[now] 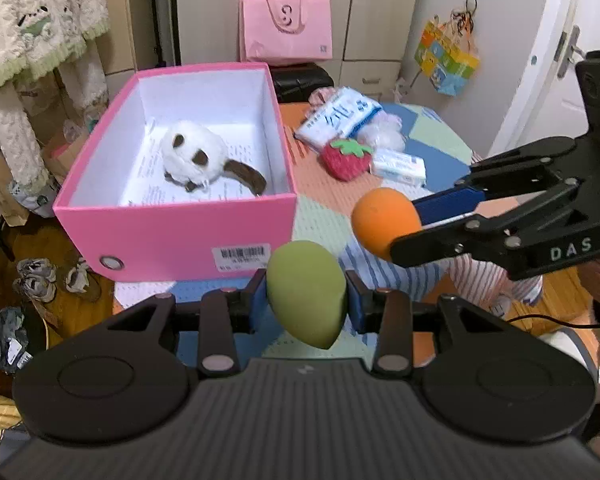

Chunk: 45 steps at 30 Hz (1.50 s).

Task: Organize soft objects
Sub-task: 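Carry the green sponge with the left gripper while the right carries the orange sponge to the box, then release the green sponge into the box while the right gripper releases the orange sponge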

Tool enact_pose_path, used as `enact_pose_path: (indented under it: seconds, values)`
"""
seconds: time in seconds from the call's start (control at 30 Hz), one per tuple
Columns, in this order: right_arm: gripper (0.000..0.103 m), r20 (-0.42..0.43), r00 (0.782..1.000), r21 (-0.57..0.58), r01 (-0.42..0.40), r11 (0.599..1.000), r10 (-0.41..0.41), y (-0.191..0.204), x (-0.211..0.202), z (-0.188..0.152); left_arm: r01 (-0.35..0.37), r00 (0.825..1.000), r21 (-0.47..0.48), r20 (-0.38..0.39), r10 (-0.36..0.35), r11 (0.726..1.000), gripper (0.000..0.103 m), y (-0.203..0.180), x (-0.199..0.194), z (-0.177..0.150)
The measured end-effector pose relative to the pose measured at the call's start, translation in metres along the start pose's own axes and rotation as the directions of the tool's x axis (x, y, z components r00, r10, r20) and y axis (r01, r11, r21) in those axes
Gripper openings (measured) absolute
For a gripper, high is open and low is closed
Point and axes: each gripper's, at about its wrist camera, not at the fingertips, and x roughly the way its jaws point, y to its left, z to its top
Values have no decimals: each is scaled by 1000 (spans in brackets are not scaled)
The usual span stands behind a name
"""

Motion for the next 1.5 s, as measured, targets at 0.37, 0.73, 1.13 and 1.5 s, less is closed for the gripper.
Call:
enact_pose_path:
  seconds: [0.37, 0.73, 1.13, 1.5]
  values:
    - [40, 95, 995, -39, 0, 999, 4, -15, 12, 45, -47, 994, -5, 98, 48, 999, 39, 33, 3, 34]
    - [40, 32, 988, -214, 155, 964, -152, -33, 86, 106, -173, 985, 48, -2, 174, 984, 39, 84, 84, 99]
    - [41, -277, 935, -357, 116, 927, -224, -42, 168, 129, -118, 966, 69, -223, 131, 991, 40, 112, 137, 103]
    - [44, -303, 919, -427, 107, 898, -254, -28, 187, 126, -134, 962, 44, -234, 141, 990, 46, 122, 146, 112]
